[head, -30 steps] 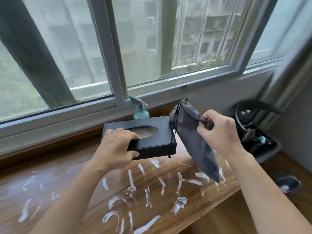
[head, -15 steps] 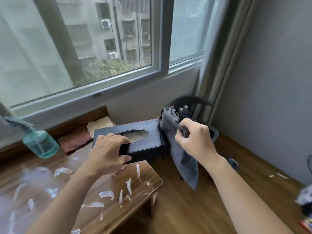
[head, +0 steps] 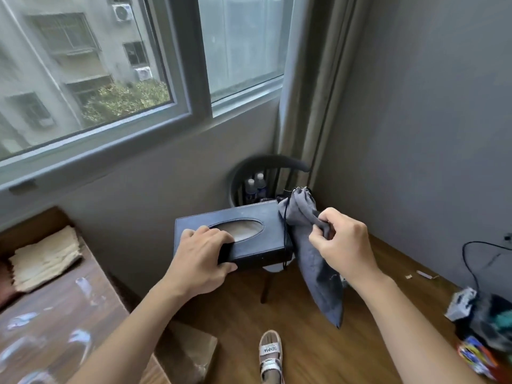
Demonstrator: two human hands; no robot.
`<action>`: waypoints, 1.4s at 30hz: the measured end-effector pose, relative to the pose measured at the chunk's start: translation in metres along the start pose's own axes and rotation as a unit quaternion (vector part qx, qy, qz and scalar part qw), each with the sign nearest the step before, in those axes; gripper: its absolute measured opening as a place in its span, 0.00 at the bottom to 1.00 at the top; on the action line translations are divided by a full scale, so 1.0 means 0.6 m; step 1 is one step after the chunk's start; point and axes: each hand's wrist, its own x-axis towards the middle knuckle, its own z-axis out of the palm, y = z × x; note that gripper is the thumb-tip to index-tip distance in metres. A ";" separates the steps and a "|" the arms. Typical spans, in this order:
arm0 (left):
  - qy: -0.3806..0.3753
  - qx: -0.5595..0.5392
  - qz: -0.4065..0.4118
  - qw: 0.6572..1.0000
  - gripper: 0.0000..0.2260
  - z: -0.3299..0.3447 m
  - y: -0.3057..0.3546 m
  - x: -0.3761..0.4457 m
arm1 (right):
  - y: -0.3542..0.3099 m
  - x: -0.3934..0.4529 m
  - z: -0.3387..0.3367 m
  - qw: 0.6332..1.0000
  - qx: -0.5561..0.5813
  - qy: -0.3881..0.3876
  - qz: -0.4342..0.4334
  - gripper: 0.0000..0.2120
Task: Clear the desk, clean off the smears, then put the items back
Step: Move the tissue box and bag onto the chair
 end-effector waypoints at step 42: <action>-0.281 0.114 0.100 0.948 0.17 0.583 -0.060 0.871 | 0.632 0.555 0.287 0.992 0.058 -0.105 -0.031 0.05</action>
